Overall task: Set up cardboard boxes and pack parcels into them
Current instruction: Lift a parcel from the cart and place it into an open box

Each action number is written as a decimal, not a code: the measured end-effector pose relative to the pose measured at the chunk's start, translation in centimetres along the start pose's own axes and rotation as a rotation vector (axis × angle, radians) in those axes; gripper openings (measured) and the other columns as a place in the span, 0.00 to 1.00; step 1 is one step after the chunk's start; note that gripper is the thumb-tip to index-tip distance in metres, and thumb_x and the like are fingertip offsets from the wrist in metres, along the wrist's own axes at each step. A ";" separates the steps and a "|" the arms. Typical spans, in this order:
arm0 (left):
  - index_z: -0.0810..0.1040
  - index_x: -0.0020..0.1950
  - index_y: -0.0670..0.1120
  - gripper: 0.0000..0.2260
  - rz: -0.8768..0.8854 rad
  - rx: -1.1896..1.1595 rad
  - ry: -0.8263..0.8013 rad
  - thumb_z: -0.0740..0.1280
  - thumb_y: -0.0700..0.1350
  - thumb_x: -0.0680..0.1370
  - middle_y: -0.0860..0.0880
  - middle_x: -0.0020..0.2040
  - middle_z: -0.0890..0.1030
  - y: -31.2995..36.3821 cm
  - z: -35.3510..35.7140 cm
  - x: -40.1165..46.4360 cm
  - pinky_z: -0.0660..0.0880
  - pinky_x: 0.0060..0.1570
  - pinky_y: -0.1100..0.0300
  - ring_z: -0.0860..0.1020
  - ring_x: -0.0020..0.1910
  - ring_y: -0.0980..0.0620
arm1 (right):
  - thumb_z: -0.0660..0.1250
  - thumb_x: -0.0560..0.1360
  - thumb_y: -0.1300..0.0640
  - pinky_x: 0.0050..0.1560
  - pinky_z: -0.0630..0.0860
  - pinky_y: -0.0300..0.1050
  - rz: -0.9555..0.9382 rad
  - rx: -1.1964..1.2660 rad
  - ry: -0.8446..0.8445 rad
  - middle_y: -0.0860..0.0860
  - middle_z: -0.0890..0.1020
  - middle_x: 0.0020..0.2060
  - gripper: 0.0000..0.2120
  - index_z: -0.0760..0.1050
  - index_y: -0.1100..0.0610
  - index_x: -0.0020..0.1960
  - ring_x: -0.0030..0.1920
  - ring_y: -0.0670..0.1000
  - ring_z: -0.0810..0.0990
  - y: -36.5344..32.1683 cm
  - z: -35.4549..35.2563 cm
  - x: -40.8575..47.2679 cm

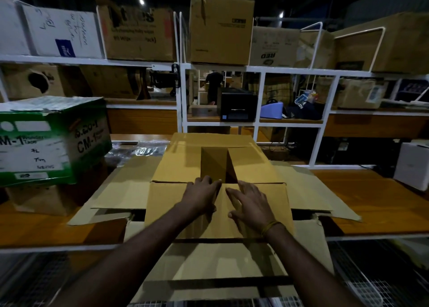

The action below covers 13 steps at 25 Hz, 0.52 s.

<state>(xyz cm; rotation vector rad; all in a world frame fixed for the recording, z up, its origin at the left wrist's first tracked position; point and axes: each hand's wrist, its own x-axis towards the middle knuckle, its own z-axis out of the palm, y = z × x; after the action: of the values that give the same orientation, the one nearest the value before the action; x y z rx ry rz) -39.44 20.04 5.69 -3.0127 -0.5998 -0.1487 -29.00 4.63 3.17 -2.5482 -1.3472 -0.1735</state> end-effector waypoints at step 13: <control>0.79 0.63 0.48 0.19 0.092 -0.422 -0.024 0.75 0.52 0.74 0.49 0.59 0.81 -2.9 -0.6 4.4 0.77 0.51 0.57 0.79 0.55 0.51 | 0.53 0.79 0.35 0.60 0.67 0.52 0.187 -0.088 0.189 0.52 0.71 0.60 0.22 0.77 0.45 0.62 0.61 0.53 0.68 -1.4 -0.1 3.7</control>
<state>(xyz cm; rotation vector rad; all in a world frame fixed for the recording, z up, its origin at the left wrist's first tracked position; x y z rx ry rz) -36.52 24.34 6.91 -3.4458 -0.4809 -0.2650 -28.04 8.33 4.35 -2.6344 -1.0485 -0.4347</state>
